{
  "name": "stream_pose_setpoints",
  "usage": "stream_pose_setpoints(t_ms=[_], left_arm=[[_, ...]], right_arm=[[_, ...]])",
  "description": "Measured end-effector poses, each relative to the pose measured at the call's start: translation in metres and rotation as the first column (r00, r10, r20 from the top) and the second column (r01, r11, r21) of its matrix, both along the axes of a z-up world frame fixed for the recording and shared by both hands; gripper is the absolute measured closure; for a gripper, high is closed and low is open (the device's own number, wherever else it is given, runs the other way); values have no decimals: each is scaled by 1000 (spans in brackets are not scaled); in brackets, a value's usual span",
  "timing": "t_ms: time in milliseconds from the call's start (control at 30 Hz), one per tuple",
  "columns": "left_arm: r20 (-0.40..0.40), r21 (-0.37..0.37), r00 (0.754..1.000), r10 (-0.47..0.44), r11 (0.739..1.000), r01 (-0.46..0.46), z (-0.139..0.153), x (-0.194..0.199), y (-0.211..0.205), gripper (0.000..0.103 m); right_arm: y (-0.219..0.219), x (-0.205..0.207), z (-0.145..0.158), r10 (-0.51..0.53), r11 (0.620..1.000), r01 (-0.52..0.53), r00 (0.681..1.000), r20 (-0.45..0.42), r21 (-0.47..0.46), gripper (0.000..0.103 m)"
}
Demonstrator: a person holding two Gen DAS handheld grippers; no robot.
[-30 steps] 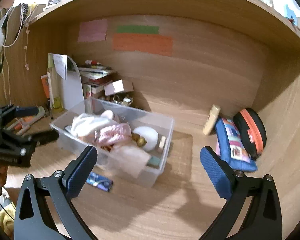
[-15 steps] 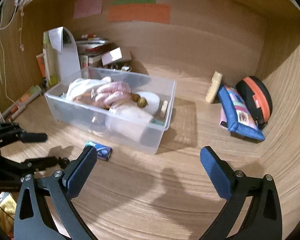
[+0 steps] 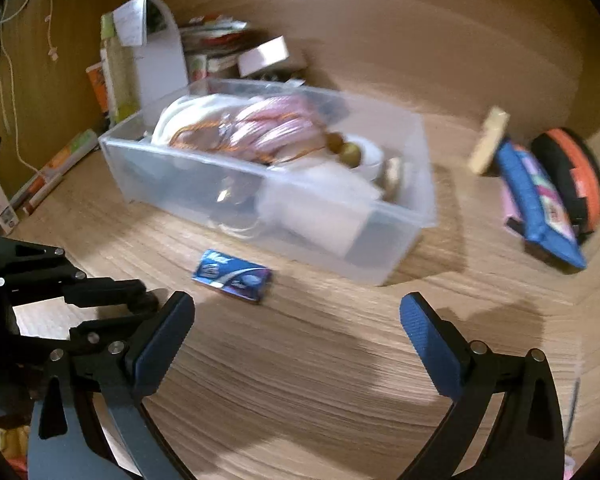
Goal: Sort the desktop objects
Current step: 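Grasp the black hair tie with the left gripper while the right grasps the blue Max box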
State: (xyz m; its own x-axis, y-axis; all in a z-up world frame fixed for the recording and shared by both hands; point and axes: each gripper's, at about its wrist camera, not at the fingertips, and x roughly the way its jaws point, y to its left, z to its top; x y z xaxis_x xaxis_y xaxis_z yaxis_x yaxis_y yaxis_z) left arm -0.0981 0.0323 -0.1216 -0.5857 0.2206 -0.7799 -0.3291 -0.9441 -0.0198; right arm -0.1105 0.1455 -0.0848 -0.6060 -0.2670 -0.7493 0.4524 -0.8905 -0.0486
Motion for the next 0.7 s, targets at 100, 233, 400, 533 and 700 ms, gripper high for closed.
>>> stream_pose_setpoints(t_ms=[100, 233, 400, 533, 700], left_arm=[[-28, 22, 999, 41, 999, -40, 7, 2, -14, 82], [-55, 56, 993, 109, 993, -106, 17, 4, -40, 82], [-83, 85, 981, 175, 982, -168, 29, 6, -66, 82], [-104, 107, 975, 198, 977, -187, 36, 9, -77, 82], [-138, 130, 968, 210, 973, -193, 47, 10, -82, 82]], right_arm=[[-12, -11, -7, 24, 1000, -22, 998, 65, -21, 2], [-23, -22, -12, 11, 1000, -8, 996, 83, -25, 9], [-43, -25, -18, 11, 1000, -13, 995, 95, 18, 12], [-50, -25, -25, 42, 999, -43, 992, 123, 9, 39], [-46, -21, -21, 52, 999, -51, 993, 108, -15, 54]])
